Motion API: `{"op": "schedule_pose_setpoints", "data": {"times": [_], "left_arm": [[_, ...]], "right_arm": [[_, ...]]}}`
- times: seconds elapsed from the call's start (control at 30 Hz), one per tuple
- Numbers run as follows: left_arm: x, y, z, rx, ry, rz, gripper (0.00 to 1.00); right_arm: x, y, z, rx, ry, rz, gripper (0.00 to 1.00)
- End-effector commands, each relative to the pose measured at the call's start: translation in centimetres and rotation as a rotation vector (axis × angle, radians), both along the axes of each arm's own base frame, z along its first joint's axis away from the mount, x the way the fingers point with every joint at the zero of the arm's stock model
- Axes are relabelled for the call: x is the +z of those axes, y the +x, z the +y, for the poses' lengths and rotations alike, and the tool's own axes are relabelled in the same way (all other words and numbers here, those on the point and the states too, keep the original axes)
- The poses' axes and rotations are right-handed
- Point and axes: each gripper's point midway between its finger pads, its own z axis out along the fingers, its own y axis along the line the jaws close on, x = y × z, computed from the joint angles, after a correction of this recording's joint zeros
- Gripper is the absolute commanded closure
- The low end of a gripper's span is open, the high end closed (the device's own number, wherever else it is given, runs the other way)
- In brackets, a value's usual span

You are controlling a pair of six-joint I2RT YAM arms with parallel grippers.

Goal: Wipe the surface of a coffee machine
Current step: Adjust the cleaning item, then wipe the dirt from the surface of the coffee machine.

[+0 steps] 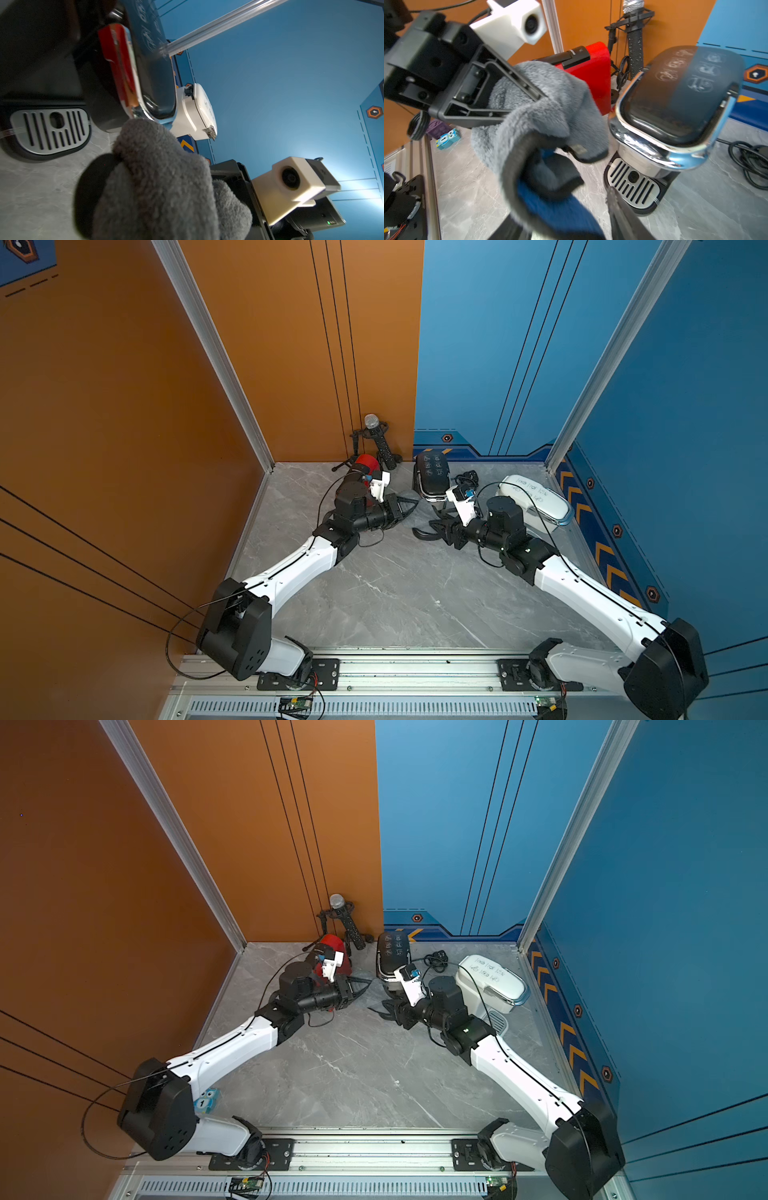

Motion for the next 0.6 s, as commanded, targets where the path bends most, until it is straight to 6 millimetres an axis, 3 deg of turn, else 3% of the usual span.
{"op": "schedule_pose_setpoints", "data": {"times": [0.0, 0.13, 0.4, 0.53, 0.57], "left_arm": [[-2.0, 1.4, 2.6, 0.127, 0.076, -0.016, 1.00], [-4.1, 3.3, 4.1, 0.261, 0.139, 0.000, 1.00], [-5.1, 6.5, 5.1, 0.490, 0.290, -0.081, 1.00], [-5.2, 7.8, 3.8, 0.534, 0.320, -0.096, 1.00], [-4.4, 8.3, 3.1, 0.536, 0.309, -0.109, 1.00]], "right_arm": [[-0.6, 1.6, -2.0, -0.124, 0.015, 0.017, 0.43], [-2.0, 2.1, -4.0, -0.208, 0.014, 0.054, 0.42], [-4.1, 1.6, -5.3, -0.272, 0.053, 0.100, 0.42], [-4.8, 1.1, -5.3, -0.269, 0.061, 0.112, 0.42], [-4.8, 1.0, -5.3, -0.269, 0.061, 0.111, 0.42]]}}
